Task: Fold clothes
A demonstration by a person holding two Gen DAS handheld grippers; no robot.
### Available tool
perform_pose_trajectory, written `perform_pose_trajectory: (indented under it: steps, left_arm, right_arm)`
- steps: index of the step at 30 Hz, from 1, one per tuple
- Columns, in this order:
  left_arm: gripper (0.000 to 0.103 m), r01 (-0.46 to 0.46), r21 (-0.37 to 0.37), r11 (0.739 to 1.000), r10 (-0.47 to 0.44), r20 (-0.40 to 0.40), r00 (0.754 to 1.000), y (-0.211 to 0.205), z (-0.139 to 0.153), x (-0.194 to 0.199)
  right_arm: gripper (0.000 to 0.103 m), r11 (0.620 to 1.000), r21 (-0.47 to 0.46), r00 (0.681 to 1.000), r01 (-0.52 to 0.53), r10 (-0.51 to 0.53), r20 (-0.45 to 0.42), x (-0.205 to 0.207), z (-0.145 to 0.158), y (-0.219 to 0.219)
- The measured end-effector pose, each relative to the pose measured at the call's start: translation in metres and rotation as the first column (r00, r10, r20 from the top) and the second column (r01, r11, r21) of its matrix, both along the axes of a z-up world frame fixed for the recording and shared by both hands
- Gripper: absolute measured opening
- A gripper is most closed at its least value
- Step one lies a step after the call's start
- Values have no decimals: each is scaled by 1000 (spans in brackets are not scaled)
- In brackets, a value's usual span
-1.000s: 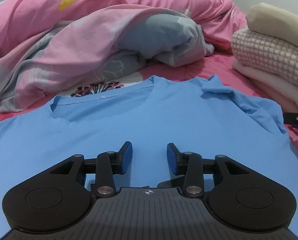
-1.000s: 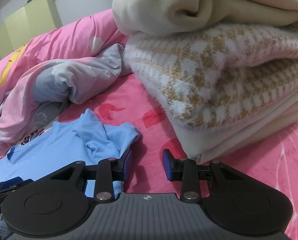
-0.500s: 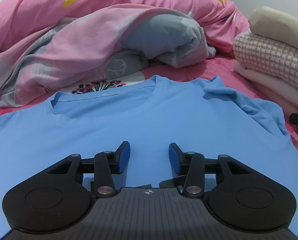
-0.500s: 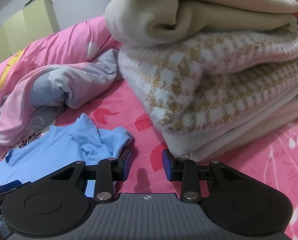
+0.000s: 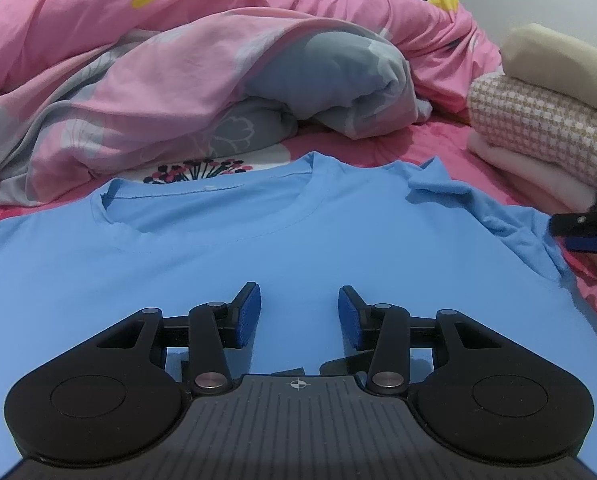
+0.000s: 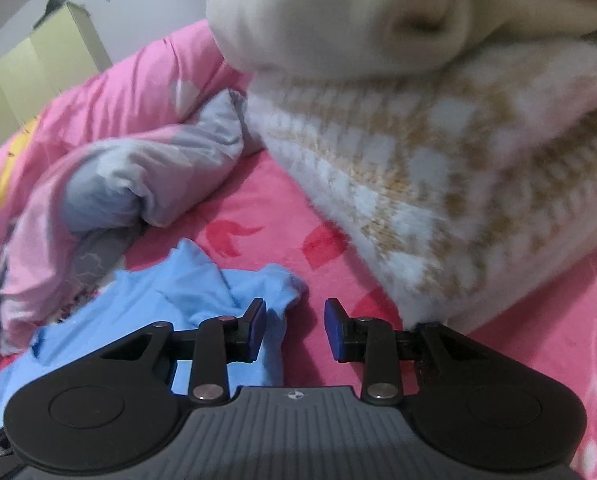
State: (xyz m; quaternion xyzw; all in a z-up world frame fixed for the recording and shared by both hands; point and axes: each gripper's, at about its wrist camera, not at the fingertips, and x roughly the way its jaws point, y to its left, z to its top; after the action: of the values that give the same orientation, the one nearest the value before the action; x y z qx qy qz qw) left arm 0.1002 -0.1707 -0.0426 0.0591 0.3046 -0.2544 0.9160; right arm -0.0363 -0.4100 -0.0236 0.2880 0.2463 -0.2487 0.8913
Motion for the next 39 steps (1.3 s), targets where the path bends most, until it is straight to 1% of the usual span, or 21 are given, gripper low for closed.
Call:
perform_pose_trajectory:
  steps: [3, 5, 8, 9, 10, 11, 12, 17, 21, 22, 25, 29, 33, 39]
  left_arm:
    - [43, 0, 1, 1000, 0, 2, 1000, 0, 0, 0]
    - [43, -1, -1, 1000, 1, 2, 1000, 0, 0, 0]
    - [43, -1, -5, 1000, 1, 1, 1000, 1, 0, 0]
    - [43, -1, -7, 1000, 1, 0, 1000, 1, 0, 0]
    - [43, -1, -9, 1000, 1, 0, 1000, 1, 0, 0]
    - [43, -1, -11, 1000, 1, -1, 1000, 1, 0, 1]
    - [43, -1, -14, 1000, 1, -2, 1000, 2, 0, 1]
    - [43, -3, -21, 1000, 3, -5, 1000, 3, 0, 1]
    - [43, -3, -24, 1000, 3, -6, 1000, 3, -1, 1]
    - [43, -3, -24, 1000, 3, -6, 1000, 3, -1, 1]
    - [43, -3, -25, 1000, 3, -6, 1000, 4, -1, 1]
    - [43, -3, -21, 1000, 3, -3, 1000, 3, -1, 1]
    - [43, -4, -18, 1000, 4, -1, 1000, 3, -1, 1]
    - [43, -4, -15, 1000, 4, 1, 1000, 3, -1, 1]
  right_arm:
    - [33, 1000, 11, 1000, -16, 16, 22, 2, 5, 7]
    - [33, 1000, 17, 1000, -20, 20, 11, 13, 3, 10]
    - [31, 999, 35, 1000, 4, -4, -7, 28, -6, 5]
    - [27, 999, 42, 1000, 13, -13, -9, 31, -10, 3]
    - [11, 999, 44, 1000, 21, -21, -8, 31, -13, 0]
    - [3, 998, 47, 1000, 30, -29, -6, 31, -16, -3]
    - [2, 998, 49, 999, 39, -39, -2, 30, -18, -6]
    - [1, 992, 7, 991, 123, -123, 57, 7, -10, -7]
    - [1, 988, -27, 987, 150, -148, 62, 0, -8, -1]
    - [1, 987, -30, 986, 157, -155, 62, -2, -9, -1]
    - [1, 984, -2, 983, 176, -175, 57, -5, -12, -6]
    - [1, 986, 4, 985, 169, -169, 47, -5, -16, -8]
    - [2, 988, -18, 987, 155, -154, 36, -4, -17, -6]
    - [2, 990, -28, 990, 142, -141, 28, -2, -19, -7]
